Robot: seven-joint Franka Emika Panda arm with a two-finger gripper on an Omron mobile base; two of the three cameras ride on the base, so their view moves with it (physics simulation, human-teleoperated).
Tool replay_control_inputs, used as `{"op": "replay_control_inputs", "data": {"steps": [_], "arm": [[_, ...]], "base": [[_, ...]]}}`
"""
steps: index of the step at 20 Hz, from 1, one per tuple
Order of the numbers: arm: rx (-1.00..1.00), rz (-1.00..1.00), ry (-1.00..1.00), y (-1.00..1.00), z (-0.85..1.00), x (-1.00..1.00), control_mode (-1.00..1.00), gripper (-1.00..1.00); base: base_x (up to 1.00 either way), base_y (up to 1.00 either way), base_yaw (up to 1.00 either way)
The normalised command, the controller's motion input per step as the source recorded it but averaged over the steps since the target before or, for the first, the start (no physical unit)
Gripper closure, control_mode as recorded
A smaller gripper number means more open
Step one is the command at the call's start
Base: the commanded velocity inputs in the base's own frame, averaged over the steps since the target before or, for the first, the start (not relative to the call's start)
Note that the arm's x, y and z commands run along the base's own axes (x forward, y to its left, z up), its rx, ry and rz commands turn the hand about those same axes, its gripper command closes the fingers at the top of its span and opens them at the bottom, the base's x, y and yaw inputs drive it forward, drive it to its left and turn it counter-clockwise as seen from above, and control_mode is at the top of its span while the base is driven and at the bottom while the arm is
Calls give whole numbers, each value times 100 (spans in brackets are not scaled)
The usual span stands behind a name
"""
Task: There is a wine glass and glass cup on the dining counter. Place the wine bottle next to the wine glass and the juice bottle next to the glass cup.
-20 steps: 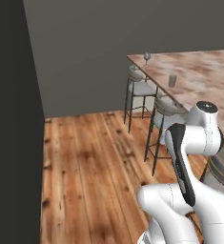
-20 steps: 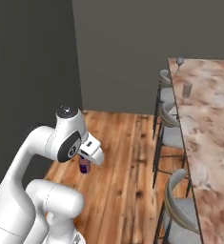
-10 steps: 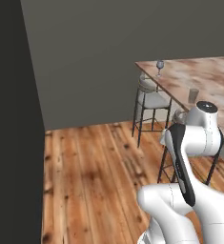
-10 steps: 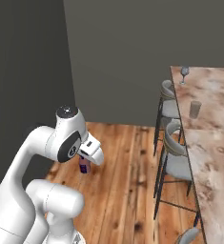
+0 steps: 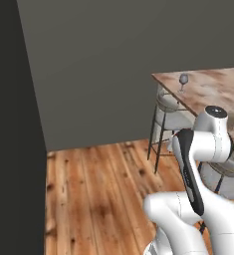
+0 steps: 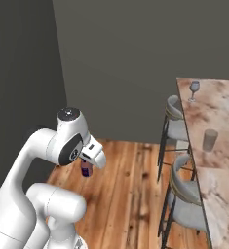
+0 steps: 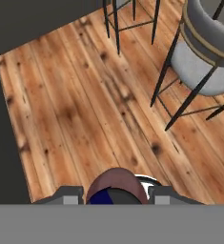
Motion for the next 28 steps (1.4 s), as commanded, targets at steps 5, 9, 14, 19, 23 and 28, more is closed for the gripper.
{"op": "replay_control_inputs", "data": {"steps": [5,9,14,19,23,28], "arm": [[0,0,0,0,0,0,100,100],[0,0,0,0,0,0,100,100],[0,0,0,0,0,0,100,100],[0,0,0,0,0,0,100,100],[0,0,0,0,0,0,100,100],[0,0,0,0,0,0,100,100]], "base": [[94,26,0],[79,22,-26],[44,28,-69],[43,29,-71],[42,29,-71],[41,17,-65]]}}
